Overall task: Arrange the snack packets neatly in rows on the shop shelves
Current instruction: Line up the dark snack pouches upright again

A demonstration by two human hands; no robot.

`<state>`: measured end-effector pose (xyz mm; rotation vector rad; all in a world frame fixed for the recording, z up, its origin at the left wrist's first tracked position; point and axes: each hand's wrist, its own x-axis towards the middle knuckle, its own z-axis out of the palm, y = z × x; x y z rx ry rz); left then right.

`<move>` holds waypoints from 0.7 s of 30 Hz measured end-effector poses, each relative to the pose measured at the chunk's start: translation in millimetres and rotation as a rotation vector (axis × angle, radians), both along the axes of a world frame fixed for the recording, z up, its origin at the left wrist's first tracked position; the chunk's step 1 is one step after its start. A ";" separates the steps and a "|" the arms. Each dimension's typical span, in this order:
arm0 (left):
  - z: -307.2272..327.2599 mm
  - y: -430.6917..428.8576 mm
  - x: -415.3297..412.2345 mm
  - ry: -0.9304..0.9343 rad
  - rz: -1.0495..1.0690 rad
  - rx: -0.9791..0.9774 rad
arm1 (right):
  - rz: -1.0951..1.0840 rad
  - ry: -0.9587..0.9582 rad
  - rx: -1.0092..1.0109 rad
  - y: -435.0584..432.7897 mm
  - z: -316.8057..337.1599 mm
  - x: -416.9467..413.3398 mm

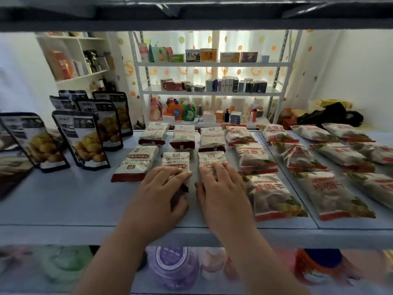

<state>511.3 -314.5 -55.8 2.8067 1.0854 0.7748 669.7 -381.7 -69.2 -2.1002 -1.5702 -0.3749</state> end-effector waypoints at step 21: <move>47.8 53.2 -106.4 -0.126 -0.009 0.178 | 0.166 -0.017 -0.002 44.7 55.4 -59.9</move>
